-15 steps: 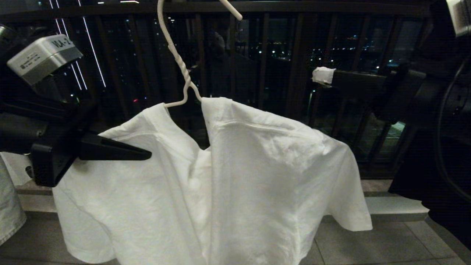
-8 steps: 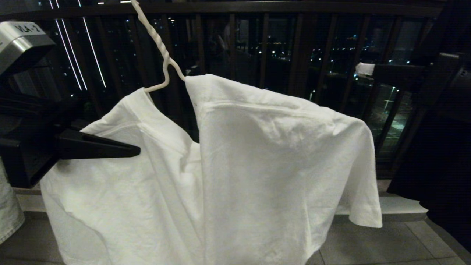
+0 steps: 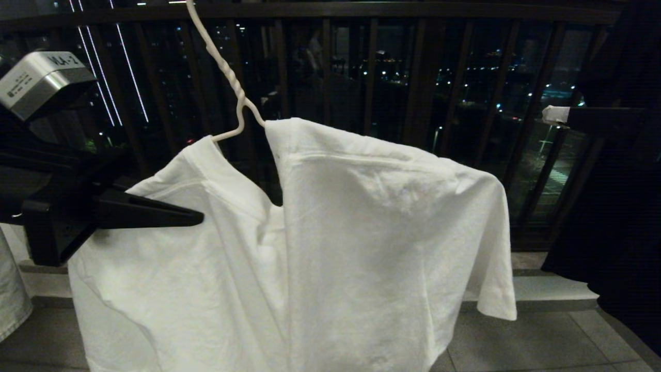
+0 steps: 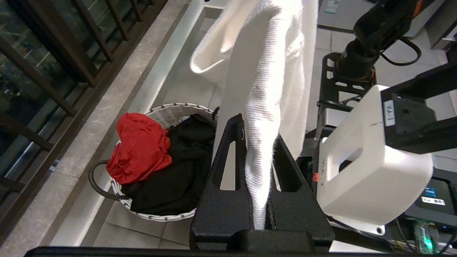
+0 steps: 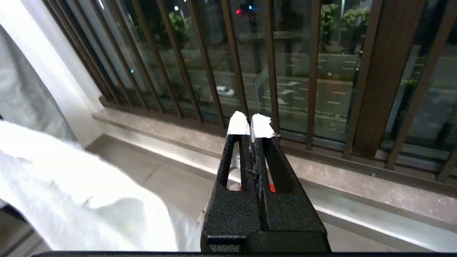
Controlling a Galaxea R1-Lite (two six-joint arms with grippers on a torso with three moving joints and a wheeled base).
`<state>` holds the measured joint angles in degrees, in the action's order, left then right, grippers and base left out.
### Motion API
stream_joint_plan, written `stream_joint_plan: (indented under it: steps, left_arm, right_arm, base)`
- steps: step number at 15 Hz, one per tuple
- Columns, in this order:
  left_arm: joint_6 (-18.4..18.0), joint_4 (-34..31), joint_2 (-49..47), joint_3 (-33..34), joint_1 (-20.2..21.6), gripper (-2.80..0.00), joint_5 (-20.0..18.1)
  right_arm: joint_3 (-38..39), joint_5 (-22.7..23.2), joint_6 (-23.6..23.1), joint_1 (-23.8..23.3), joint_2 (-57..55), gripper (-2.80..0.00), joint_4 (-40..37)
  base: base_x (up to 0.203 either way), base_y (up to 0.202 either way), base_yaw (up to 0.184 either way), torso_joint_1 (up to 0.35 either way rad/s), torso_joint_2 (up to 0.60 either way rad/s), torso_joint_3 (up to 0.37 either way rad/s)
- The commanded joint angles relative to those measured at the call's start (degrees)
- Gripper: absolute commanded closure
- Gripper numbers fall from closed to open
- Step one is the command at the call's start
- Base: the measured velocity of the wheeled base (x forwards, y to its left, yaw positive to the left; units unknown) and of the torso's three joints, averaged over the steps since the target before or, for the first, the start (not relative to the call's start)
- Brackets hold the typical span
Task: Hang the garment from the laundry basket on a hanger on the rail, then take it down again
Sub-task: Hang the clothes rack on the clothesline
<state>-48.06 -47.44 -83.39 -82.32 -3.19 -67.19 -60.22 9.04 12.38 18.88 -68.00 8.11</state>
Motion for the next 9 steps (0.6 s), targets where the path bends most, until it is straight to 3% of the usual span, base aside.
stream_joint_plan:
  steps: [1, 9]
  left_arm:
    - [-0.3, -0.2, -0.6, 0.5, 0.0, 0.00, -0.3]
    - [0.0, -0.2, 0.4, 1.0, 0.1, 0.00, -0.2]
  right_arm:
    - [1.2, 0.2, -2.0, 0.0, -0.8, 0.00, 0.1]
    - [1.9, 1.1, -3.3, 0.0, 0.1, 0.00, 0.0]
  base:
    - [0.000, 0.000, 0.000, 0.000, 0.00, 0.000]
    - [0.000, 0.000, 0.000, 0.000, 0.00, 0.000]
